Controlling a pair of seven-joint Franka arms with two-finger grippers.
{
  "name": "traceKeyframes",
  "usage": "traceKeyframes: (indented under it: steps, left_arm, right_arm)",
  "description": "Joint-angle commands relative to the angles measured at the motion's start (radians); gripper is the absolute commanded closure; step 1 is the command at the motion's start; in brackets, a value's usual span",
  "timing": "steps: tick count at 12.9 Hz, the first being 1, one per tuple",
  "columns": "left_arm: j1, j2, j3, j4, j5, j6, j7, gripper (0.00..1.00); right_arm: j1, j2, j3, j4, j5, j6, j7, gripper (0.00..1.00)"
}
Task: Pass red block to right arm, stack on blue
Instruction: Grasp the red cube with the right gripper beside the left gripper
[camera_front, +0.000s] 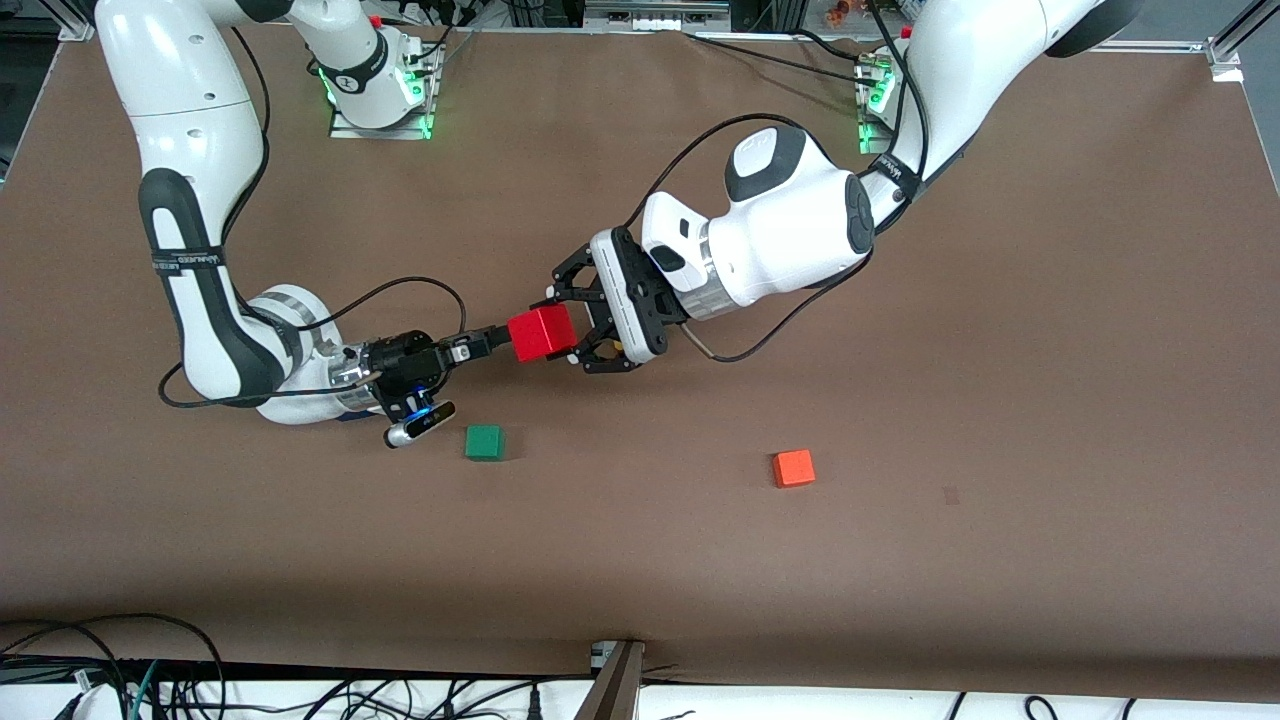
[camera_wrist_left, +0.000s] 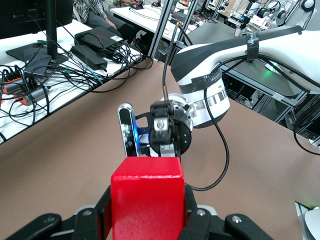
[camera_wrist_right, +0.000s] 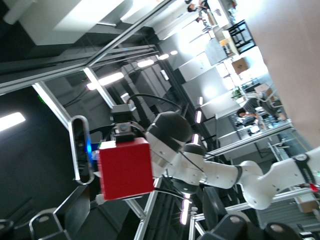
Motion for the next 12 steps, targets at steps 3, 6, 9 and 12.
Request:
traceKeyframes:
  steps: [3,6,9,12]
  left_arm:
    - [-0.04,0.019,-0.007,0.032,-0.041,0.016,0.034,1.0]
    - [-0.063,0.038,-0.005,0.033,-0.041,0.067,0.034,1.0]
    - [-0.075,0.058,0.004,0.038,-0.041,0.071,0.034,1.0]
    - [-0.092,0.091,0.006,0.079,-0.038,0.091,0.034,1.0]
  right_arm:
    - [0.005,-0.02,0.003,-0.037,0.099,-0.018,-0.033,0.0]
    - [0.025,-0.02,0.003,-0.035,0.13,-0.009,-0.04,0.0]
    - [0.039,-0.02,0.003,-0.037,0.13,-0.006,-0.04,0.0]
    - [0.04,-0.02,0.003,-0.039,0.127,-0.012,-0.04,0.0]
